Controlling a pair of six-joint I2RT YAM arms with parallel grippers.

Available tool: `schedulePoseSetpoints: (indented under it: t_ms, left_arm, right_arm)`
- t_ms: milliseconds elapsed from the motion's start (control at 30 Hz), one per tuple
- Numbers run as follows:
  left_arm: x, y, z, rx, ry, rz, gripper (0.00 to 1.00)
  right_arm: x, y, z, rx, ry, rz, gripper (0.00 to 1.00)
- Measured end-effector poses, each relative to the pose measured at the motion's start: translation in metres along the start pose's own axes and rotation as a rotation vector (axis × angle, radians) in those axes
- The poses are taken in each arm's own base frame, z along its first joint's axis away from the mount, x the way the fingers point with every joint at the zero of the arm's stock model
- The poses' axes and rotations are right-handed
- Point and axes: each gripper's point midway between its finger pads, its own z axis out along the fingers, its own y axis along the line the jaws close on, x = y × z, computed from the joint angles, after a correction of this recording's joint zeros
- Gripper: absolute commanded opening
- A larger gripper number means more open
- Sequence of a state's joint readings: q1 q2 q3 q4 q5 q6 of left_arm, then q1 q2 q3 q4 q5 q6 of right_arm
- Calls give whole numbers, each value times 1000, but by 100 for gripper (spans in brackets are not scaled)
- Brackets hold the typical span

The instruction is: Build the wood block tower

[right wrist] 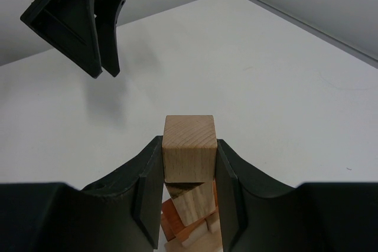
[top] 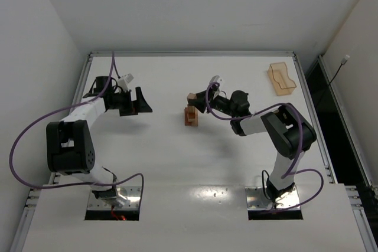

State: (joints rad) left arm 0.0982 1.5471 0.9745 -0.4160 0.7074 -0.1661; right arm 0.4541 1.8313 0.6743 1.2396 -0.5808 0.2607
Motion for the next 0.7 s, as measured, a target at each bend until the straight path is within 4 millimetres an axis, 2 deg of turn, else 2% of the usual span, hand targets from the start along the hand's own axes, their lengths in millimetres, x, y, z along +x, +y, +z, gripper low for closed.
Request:
schedulePoseSetpoints:
  t_ms: [700]
  left_arm:
    - [1, 3, 3, -1, 11, -10, 99]
  right_arm:
    - [5, 3, 1, -10, 18, -2, 48]
